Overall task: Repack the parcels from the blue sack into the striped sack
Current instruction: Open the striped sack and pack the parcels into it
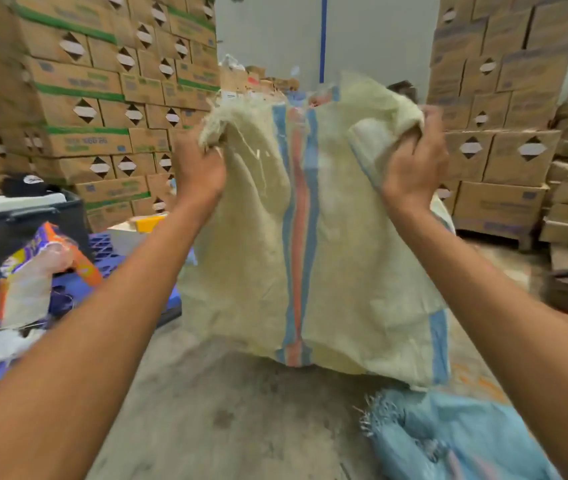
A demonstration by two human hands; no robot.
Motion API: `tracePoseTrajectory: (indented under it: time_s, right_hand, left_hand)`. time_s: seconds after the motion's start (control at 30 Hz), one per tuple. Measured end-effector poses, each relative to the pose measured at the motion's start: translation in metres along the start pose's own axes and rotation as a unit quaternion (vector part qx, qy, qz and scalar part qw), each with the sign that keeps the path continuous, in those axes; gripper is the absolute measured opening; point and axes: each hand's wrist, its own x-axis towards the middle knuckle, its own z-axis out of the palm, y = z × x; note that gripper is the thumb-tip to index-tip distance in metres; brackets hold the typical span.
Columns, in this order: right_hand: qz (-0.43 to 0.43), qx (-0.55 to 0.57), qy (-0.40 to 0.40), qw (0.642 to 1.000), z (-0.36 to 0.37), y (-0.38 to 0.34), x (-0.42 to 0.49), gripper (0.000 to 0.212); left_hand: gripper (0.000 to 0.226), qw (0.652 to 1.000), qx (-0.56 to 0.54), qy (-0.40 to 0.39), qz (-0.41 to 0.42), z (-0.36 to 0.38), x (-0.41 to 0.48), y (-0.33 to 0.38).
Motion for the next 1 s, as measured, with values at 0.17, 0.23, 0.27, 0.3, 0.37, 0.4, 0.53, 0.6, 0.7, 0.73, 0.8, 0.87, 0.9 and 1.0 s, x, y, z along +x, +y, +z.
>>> tracePoseTrajectory:
  time_s: [0.17,0.23,0.27,0.3,0.37,0.4,0.53,0.6,0.7,0.73,0.8,0.87,0.9,1.0]
  right_hand:
    - [-0.06,-0.268,-0.391,0.879,-0.101,0.079,-0.15,0.047]
    - [0.074,-0.349,-0.548,0.757,-0.141,0.128,-0.196,0.06]
    - [0.122,-0.364,-0.569,0.727,-0.161,0.146,-0.213,0.063]
    - [0.134,-0.372,-0.583,0.71,-0.175,0.16,-0.223,0.064]
    - [0.123,-0.38,-0.61,0.684,-0.184,0.173,-0.221,0.066]
    - [0.127,-0.384,-0.613,0.679,-0.185,0.172,-0.213,0.06]
    - [0.231,-0.303,-0.623,0.683,-0.164,0.149,-0.182,0.043]
    - [0.276,-0.246,-0.64,0.674,-0.147,0.132,-0.181,0.037]
    - [0.258,-0.177,-0.707,0.634,-0.119,0.103,-0.189,0.059]
    - [0.254,-0.164,-0.732,0.61,-0.109,0.092,-0.192,0.074]
    - [0.264,-0.164,-0.765,0.564,-0.09,0.077,-0.199,0.099]
    - [0.252,-0.185,-0.77,0.557,-0.076,0.069,-0.206,0.089]
    - [0.237,-0.192,-0.765,0.567,-0.071,0.069,-0.207,0.07]
    - [0.259,-0.159,-0.751,0.586,-0.07,0.07,-0.198,0.022]
  left_hand:
    - [0.032,0.933,0.287,-0.202,0.083,-0.043,-0.16,-0.101]
    - [0.046,0.867,0.342,-0.36,-0.042,-0.058,-0.209,-0.14]
    - [0.048,0.847,0.347,-0.39,-0.096,-0.065,-0.226,-0.154]
    - [0.042,0.839,0.347,-0.399,-0.129,-0.069,-0.238,-0.164]
    - [0.026,0.849,0.308,-0.395,-0.171,-0.072,-0.242,-0.17]
    - [0.025,0.863,0.274,-0.381,-0.19,-0.071,-0.242,-0.172]
    - [0.025,0.879,0.144,-0.379,-0.25,-0.06,-0.228,-0.142]
    - [0.02,0.88,0.12,-0.371,-0.271,-0.045,-0.219,-0.135]
    - [0.044,0.864,0.112,-0.406,-0.274,-0.027,-0.212,-0.123]
    - [0.039,0.868,0.116,-0.418,-0.241,-0.025,-0.211,-0.112]
    - [0.028,0.872,0.137,-0.427,-0.194,-0.018,-0.208,-0.1]
    - [0.035,0.871,0.145,-0.427,-0.197,-0.008,-0.204,-0.097]
    - [0.046,0.871,0.156,-0.42,-0.201,-0.006,-0.201,-0.098]
    - [0.061,0.894,0.182,-0.352,-0.208,-0.005,-0.192,-0.099]
